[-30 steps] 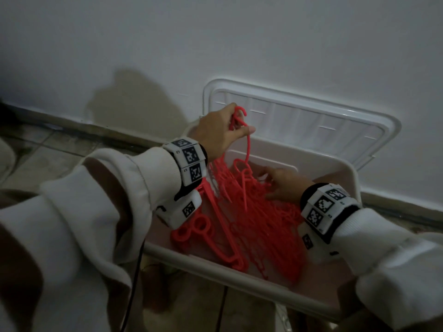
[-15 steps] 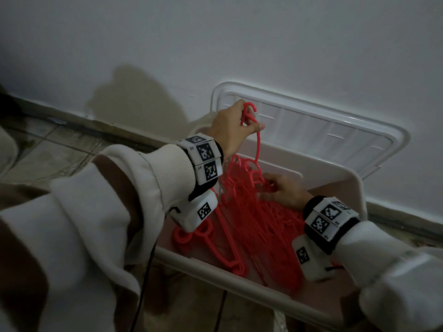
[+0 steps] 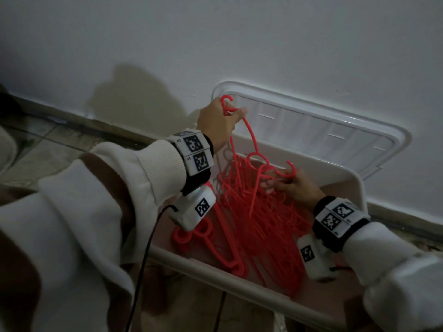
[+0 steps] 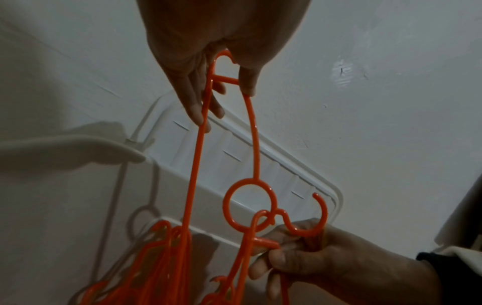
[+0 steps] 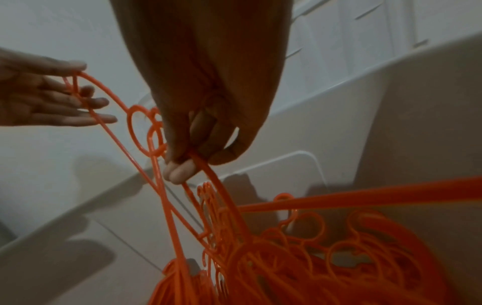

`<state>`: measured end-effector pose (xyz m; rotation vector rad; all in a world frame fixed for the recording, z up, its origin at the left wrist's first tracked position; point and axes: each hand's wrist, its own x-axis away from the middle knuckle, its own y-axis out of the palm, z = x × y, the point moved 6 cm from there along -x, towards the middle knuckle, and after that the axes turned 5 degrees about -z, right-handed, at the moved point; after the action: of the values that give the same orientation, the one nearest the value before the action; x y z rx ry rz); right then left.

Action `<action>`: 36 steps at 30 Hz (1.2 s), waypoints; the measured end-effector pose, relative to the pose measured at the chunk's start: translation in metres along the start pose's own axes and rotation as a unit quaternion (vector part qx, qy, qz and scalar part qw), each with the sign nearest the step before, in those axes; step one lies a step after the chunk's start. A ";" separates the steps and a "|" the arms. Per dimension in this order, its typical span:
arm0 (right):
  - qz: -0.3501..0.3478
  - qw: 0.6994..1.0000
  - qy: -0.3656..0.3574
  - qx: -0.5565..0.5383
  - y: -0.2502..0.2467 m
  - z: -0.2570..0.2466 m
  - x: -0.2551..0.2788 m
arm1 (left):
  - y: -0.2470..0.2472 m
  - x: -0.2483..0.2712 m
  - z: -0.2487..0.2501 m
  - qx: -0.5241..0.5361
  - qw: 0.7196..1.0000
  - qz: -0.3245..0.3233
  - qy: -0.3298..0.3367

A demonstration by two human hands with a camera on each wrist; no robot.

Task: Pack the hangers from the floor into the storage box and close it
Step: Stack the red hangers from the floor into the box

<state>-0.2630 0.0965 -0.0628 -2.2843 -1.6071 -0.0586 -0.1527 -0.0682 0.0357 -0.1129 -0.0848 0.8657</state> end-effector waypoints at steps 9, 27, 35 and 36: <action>-0.026 0.998 -0.031 0.054 0.001 -0.013 0.005 | 0.003 -0.006 -0.004 0.112 0.992 -0.035 -0.044; -0.007 0.998 -0.039 -0.046 0.008 -0.037 0.010 | -0.023 0.005 -0.018 0.021 0.996 -0.057 -0.067; 0.012 0.998 0.055 -0.040 -0.003 -0.019 0.004 | -0.040 0.008 -0.014 0.033 0.999 -0.015 -0.033; 0.006 0.998 0.060 -0.014 -0.004 -0.016 0.004 | -0.042 0.007 -0.016 0.036 0.998 -0.013 -0.040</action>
<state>-0.2625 0.0966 -0.0462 -2.2653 -1.5404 -0.2137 -0.1142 -0.0908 0.0256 -0.0085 -0.1296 0.8472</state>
